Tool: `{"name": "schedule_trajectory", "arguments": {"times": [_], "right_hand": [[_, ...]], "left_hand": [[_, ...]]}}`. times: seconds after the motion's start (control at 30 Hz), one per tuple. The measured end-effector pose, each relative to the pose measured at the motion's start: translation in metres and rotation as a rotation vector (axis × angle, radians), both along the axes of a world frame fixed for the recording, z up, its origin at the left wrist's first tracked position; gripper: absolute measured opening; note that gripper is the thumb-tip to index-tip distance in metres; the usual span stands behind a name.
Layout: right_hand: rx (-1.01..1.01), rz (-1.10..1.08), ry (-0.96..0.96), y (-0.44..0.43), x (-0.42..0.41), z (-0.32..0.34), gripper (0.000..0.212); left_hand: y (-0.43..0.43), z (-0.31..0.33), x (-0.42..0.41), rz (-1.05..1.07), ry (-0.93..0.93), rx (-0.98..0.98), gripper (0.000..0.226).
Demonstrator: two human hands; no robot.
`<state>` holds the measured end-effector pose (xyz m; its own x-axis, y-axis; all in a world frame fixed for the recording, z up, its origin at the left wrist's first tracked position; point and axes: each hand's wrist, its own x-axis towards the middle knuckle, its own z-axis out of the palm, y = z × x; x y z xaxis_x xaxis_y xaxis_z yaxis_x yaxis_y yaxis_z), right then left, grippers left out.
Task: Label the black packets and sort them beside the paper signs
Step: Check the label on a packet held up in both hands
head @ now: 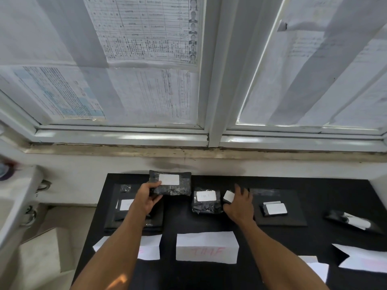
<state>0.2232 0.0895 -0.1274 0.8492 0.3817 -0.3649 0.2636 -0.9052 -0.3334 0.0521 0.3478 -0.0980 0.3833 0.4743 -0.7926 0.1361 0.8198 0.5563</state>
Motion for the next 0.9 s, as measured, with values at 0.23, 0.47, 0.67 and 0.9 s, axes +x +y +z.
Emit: {"name": "schedule_trajectory", "arguments": {"times": [0.23, 0.47, 0.67, 0.9], "right_hand": [[-0.169, 0.736, -0.042, 0.034, -0.012, -0.002, 0.123], [0.07, 0.496, 0.162, 0.041, -0.011, 0.005, 0.118], [0.03, 0.598, 0.126, 0.037, -0.013, 0.006, 0.121], [-0.197, 0.761, -0.101, 0.008, 0.01, 0.007, 0.138]], "left_hand": [[-0.002, 0.001, 0.0, -0.003, 0.007, -0.018, 0.015], [0.005, 0.009, -0.007, 0.032, -0.029, 0.016, 0.015], [0.003, 0.007, -0.005, 0.021, -0.033, 0.012, 0.016], [-0.016, 0.006, 0.015, -0.033, -0.063, -0.042, 0.031]]}}
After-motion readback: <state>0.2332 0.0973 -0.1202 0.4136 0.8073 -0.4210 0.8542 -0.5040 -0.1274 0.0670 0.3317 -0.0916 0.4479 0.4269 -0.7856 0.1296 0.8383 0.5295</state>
